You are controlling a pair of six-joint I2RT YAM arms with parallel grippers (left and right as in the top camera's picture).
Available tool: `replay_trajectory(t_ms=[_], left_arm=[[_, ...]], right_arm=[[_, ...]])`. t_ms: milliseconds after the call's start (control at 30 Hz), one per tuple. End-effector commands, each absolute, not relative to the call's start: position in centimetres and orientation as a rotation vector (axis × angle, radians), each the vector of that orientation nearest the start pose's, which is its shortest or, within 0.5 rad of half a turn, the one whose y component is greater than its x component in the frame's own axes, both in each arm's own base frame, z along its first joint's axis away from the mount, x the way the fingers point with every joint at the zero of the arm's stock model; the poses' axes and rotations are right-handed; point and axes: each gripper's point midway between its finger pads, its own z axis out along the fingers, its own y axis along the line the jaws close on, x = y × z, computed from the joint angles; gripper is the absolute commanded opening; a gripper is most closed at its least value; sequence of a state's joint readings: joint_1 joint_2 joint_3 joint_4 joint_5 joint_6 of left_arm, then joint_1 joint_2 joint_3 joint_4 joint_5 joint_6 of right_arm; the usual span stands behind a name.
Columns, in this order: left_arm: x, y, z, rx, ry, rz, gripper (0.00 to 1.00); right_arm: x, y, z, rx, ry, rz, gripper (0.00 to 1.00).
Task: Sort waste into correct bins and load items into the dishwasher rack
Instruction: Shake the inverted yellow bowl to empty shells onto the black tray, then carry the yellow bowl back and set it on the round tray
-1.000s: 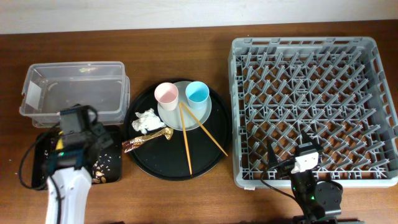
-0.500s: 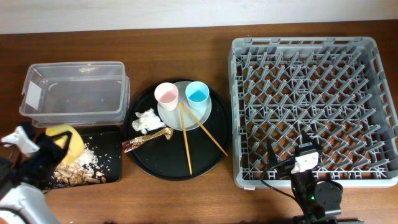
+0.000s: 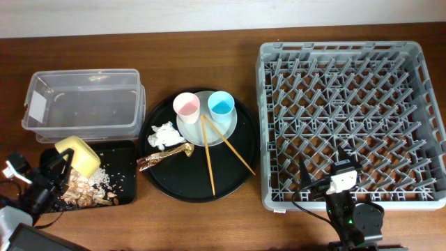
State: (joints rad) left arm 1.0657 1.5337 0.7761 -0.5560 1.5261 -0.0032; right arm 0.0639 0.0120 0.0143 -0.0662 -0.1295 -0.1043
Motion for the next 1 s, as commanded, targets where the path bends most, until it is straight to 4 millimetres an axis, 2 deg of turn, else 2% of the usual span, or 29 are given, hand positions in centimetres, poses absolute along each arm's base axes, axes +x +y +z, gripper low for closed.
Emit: replay_trajectory(t_ms=[0, 167, 500, 633, 700, 767, 967], left_arm=[[27.0, 13.5, 18.6, -0.774, 1.599, -1.454, 0.00], [26.9, 13.3, 19.8, -0.712, 1.611, -1.404, 0.00], [27.1, 13.1, 20.0, -0.656, 1.626, -1.378, 0.00], [27.0, 12.7, 19.9, -0.699, 1.620, -1.414, 0.00], [27.3, 13.2, 20.1, -0.634, 1.630, -1.362, 0.00], [27.1, 12.7, 20.1, -0.727, 1.619, -1.444, 0.00], [27.5, 12.3, 20.3, -0.648, 1.639, -1.407, 0.00]], right_arm=[[24.3, 3.5, 15.9, -0.221, 1.622, 0.073, 0.98], [24.3, 3.5, 15.9, -0.221, 1.622, 0.073, 0.99], [24.3, 3.5, 15.9, -0.221, 1.622, 0.073, 0.98], [24.3, 3.5, 15.9, -0.221, 1.622, 0.073, 0.98], [24.3, 3.5, 15.9, -0.221, 1.622, 0.073, 0.98], [24.3, 3.5, 15.9, -0.221, 1.622, 0.073, 0.98], [24.3, 3.5, 15.9, -0.221, 1.622, 0.073, 0.98]])
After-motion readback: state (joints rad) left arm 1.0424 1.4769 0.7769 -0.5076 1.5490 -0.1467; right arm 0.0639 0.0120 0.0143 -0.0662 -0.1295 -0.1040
